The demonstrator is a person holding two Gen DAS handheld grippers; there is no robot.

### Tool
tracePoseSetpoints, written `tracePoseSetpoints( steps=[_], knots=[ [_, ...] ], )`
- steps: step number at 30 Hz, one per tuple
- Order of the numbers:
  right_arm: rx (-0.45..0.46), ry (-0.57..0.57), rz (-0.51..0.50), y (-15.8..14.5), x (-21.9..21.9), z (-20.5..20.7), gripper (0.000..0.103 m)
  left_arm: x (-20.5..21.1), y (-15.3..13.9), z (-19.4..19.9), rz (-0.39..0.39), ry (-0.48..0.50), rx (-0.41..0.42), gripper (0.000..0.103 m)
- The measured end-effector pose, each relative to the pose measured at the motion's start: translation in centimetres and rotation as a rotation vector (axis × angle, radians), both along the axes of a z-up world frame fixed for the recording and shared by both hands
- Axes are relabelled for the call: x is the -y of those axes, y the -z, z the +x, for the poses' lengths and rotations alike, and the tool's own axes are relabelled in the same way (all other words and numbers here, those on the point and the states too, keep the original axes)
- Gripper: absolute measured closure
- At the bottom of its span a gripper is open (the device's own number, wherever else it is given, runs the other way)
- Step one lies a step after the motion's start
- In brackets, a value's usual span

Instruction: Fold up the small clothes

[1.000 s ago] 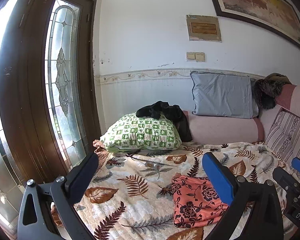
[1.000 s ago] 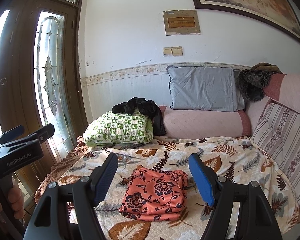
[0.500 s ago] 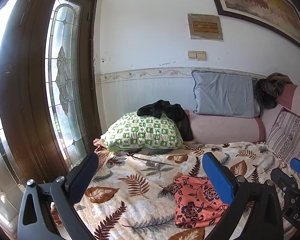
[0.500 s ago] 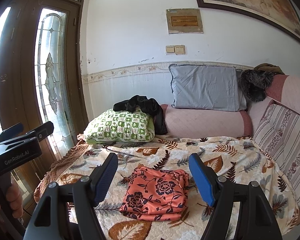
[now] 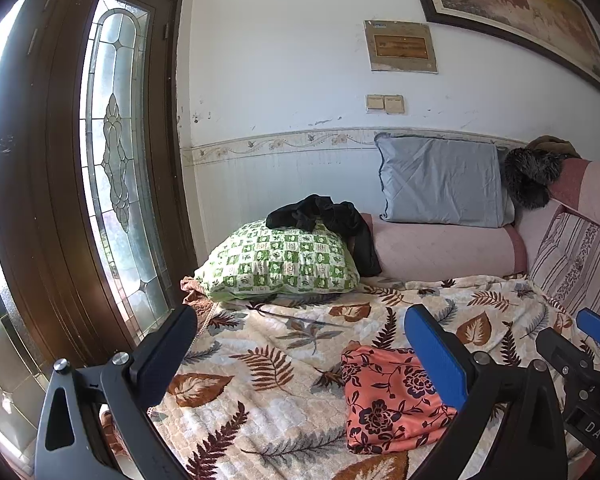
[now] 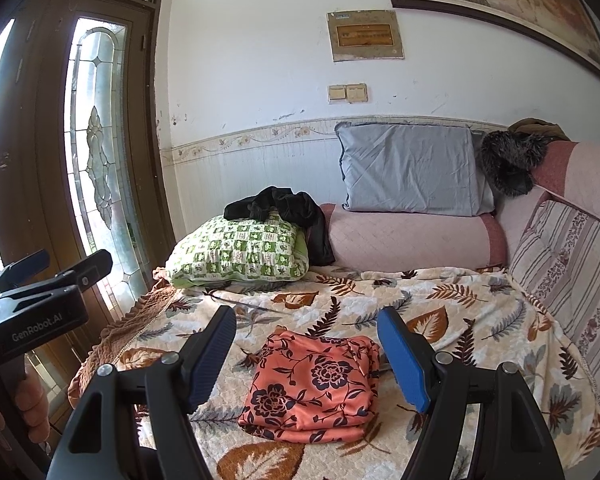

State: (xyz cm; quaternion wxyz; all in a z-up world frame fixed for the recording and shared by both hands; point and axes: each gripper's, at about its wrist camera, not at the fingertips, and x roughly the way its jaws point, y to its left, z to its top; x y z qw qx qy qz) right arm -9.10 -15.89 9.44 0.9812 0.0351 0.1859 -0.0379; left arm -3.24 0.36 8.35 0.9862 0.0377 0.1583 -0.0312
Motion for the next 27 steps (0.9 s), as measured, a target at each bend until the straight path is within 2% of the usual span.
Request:
tracePoseSetpoints(
  steps=[6,12,20,24,27],
  knots=[
    [0.023,0.002,-0.013,-0.7,-0.3,-0.8,0.027,-0.2,-0.4,-0.6,-0.004,0.002,0.019,0.000],
    [0.014,-0.013,-0.018,-0.6,-0.5,0.5,0.027,-0.1,-0.3,0.4,0.003,-0.015,0.012,0.000],
    [-0.029,-0.003,0.014,1.5,1.2,3.4,0.027,1.4,1.0,3.1,0.014,0.005,-0.031,0.000],
    [-0.039,0.007,0.012,2.5,2.6,5.2,0.027,2.0,1.6,4.9,-0.029,0.076,-0.031,0.000],
    [-0.050,0.042,0.004,3.5,5.3,7.1,0.027,2.2,3.0,8.4,-0.091,0.107,-0.087,0.000]
  ],
)
